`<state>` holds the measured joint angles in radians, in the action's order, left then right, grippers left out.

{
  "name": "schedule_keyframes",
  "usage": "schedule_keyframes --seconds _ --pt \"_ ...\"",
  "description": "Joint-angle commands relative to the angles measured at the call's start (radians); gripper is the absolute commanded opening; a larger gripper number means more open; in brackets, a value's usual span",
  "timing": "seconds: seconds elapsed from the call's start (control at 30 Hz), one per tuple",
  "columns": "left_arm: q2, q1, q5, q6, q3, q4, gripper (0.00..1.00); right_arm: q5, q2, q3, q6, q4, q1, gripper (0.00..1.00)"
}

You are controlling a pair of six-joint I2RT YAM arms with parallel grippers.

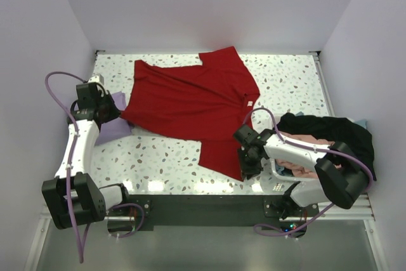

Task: Fold and stack the t-shirts
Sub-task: Flatten the tshirt out

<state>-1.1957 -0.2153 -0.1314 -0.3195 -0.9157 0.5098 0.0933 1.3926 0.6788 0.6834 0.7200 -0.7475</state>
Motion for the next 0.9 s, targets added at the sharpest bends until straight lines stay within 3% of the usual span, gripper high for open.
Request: schedule_keyframes --seconds 0.0,0.23,0.87 --pt "0.002 -0.007 -0.023 0.025 0.02 -0.025 0.0 0.039 0.028 -0.041 0.038 -0.08 -0.013 0.27" --pt "0.019 -0.007 -0.028 0.023 0.038 -0.027 0.0 0.051 0.031 -0.045 0.027 -0.077 -0.016 0.0" --pt "0.174 -0.009 -0.05 -0.105 0.172 0.035 0.0 0.083 -0.242 0.06 0.039 0.263 -0.016 0.0"
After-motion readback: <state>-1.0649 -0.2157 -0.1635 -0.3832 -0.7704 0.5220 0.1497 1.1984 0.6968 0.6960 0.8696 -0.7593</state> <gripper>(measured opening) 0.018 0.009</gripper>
